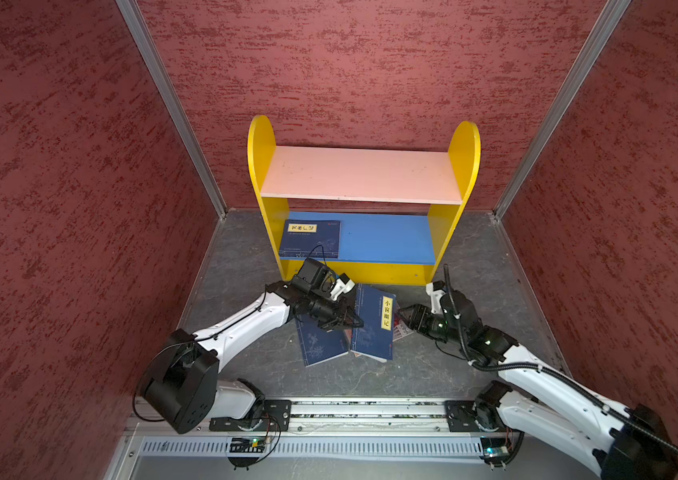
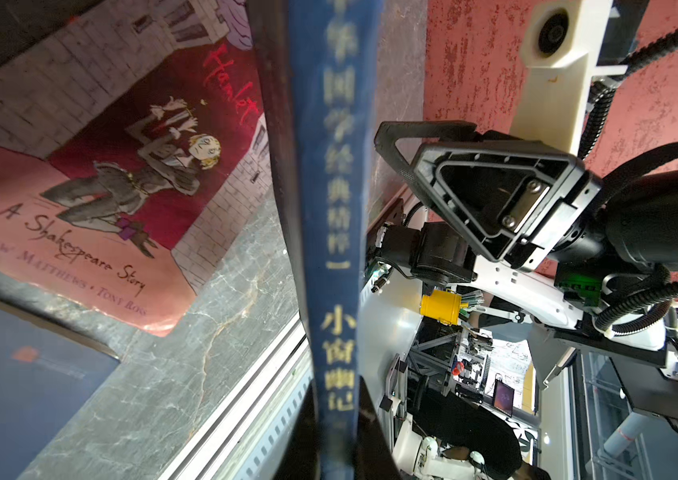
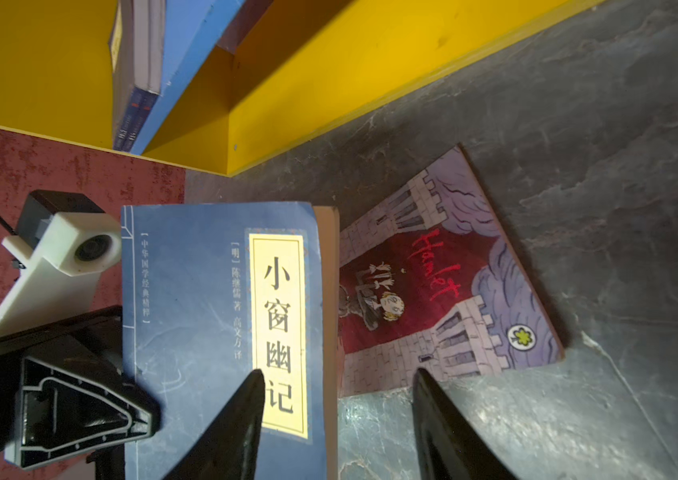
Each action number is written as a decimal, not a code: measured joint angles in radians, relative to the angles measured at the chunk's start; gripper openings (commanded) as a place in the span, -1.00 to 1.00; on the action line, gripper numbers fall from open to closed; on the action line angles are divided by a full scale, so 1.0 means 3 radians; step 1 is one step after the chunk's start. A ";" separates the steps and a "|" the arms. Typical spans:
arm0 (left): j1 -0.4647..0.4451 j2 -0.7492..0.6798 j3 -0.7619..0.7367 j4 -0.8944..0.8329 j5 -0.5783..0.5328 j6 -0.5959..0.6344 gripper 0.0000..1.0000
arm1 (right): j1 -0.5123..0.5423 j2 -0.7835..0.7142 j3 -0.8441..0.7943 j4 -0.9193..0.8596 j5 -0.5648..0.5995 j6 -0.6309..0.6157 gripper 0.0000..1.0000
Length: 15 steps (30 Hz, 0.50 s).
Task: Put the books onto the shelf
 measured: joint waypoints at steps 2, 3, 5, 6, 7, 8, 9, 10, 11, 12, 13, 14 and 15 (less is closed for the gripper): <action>0.0008 -0.0078 0.0088 -0.0086 0.0005 0.0013 -1.00 | 0.0000 -0.0164 0.0045 -0.0067 0.0011 0.0061 0.19; 0.0022 -0.0114 0.0128 -0.0118 0.0006 0.0015 -1.00 | 0.0000 -0.0235 0.0062 -0.0093 0.0019 0.0086 0.19; 0.0075 -0.0206 0.0231 -0.0163 0.0008 0.0017 -1.00 | -0.0005 -0.0398 0.0090 -0.0107 0.0028 0.0161 0.27; 0.0111 -0.0247 0.0276 -0.0172 0.0006 0.0015 -1.00 | -0.0005 -0.0453 0.0102 -0.0108 0.0028 0.0192 0.27; 0.0155 -0.0292 0.0314 -0.0170 0.0006 0.0013 -1.00 | -0.0005 -0.0509 0.0113 -0.0097 0.0014 0.0221 0.27; 0.0209 -0.0341 0.0338 -0.0155 0.0006 0.0003 -1.00 | -0.0005 -0.0542 0.0120 -0.0066 -0.0028 0.0247 0.27; 0.0256 -0.0380 0.0350 -0.0139 0.0006 -0.0010 -1.00 | -0.0005 -0.0549 0.0122 -0.0025 -0.0065 0.0267 0.27; 0.0318 -0.0426 0.0354 -0.0111 0.0005 -0.0033 -1.00 | -0.0005 -0.0549 0.0127 0.0028 -0.0123 0.0298 0.27; 0.0384 -0.0472 0.0354 -0.0079 0.0000 -0.0080 -1.00 | -0.0005 -0.0538 0.0132 0.0093 -0.0184 0.0324 0.27; 0.0429 -0.0497 0.0354 -0.0056 -0.0005 -0.0113 -1.00 | -0.0005 -0.0520 0.0132 0.0146 -0.0230 0.0350 0.28; 0.0479 -0.0528 0.0354 -0.0022 -0.0017 -0.0154 -1.00 | -0.0005 -0.0500 0.0137 0.0217 -0.0289 0.0389 0.28; 0.0519 -0.0547 0.0360 0.0006 -0.0032 -0.0189 -1.00 | -0.0005 -0.0481 0.0149 0.0282 -0.0337 0.0420 0.28; 0.0552 -0.0561 0.0370 0.0033 -0.0055 -0.0225 -1.00 | -0.0005 -0.0458 0.0170 0.0351 -0.0381 0.0455 0.32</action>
